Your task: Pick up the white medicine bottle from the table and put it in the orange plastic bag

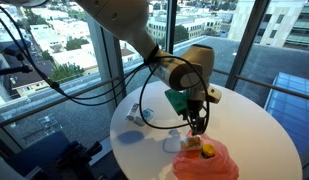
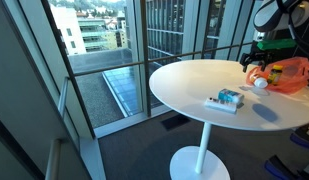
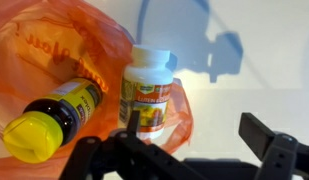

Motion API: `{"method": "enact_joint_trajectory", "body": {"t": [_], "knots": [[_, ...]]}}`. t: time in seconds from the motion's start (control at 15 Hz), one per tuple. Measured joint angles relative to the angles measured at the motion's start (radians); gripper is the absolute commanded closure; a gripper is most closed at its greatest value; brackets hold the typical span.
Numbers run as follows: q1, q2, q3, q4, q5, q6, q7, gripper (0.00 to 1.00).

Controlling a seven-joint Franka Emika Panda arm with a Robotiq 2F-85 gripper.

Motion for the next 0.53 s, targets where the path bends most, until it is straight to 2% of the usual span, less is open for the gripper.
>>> {"method": "enact_joint_trajectory", "body": {"t": [0.53], "knots": [[0.000, 0.028, -0.007, 0.008, 0.000, 0.084, 0.078, 0.00]]}}
